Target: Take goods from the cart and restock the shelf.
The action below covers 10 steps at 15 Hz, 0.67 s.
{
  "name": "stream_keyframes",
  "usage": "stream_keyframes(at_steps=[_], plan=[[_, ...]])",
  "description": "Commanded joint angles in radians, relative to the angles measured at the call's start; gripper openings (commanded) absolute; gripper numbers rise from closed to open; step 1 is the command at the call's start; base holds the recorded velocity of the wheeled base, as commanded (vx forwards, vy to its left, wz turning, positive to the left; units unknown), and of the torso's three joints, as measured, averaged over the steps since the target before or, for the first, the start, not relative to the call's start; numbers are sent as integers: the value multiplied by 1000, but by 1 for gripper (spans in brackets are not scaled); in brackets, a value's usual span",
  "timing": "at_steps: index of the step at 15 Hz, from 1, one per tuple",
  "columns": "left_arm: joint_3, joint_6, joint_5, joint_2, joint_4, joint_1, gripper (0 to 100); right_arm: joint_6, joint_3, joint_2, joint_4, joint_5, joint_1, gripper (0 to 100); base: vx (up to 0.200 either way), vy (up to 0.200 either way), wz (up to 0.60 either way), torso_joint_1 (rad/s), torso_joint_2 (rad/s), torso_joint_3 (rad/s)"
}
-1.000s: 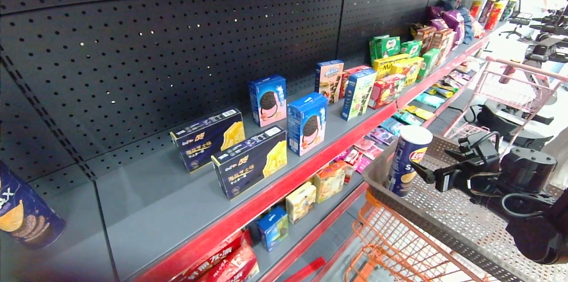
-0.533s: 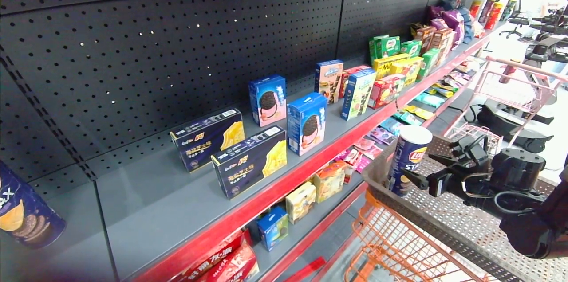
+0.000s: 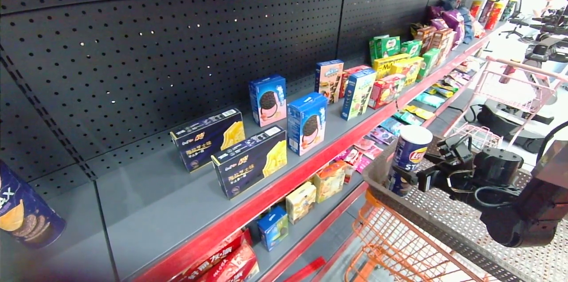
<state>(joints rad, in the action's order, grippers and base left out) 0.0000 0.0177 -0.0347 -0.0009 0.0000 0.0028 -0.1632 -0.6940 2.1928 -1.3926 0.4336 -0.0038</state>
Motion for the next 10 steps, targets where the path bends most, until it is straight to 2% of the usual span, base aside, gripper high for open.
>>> stream_keyframes(at_steps=[1,10], plan=[[0,1,-1,1,0,0,100,2,-39,33,6,2,10,100,0,0,0,0,0,0],[0,1,-1,1,0,0,100,1,-74,58,6,5,8,100,0,0,0,0,0,0]])
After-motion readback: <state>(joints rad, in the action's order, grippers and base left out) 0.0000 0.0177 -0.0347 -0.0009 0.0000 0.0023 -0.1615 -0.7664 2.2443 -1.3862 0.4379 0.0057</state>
